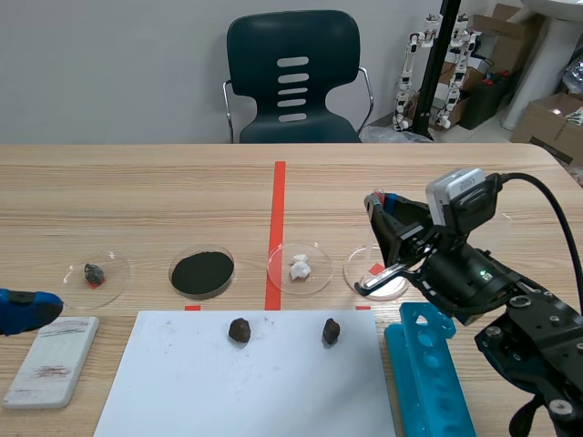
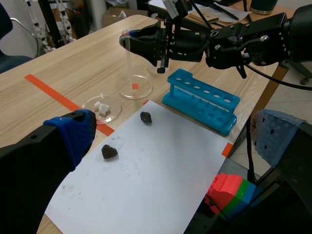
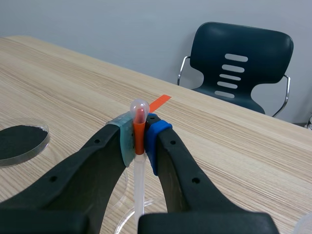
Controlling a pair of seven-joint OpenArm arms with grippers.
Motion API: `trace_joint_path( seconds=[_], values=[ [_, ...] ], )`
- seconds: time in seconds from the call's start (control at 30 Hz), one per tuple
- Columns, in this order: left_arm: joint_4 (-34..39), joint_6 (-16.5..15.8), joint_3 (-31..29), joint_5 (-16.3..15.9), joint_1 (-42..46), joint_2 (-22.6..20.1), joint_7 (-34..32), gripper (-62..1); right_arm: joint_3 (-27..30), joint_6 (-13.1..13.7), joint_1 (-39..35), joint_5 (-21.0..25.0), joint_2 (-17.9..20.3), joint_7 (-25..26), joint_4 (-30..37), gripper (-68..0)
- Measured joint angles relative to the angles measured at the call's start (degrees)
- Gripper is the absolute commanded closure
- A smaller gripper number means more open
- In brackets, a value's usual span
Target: Draw acid from the petri dish
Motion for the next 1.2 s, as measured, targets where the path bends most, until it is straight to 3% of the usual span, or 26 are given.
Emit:
trace_joint_path(
  seconds=[1.2],
  values=[
    [0.0,0.0,0.0,0.0,0.0,0.0,0.0,-62.3,0.0,0.0,0.0,-0.5,0.0,0.2,0.0,-5.3]
  ],
)
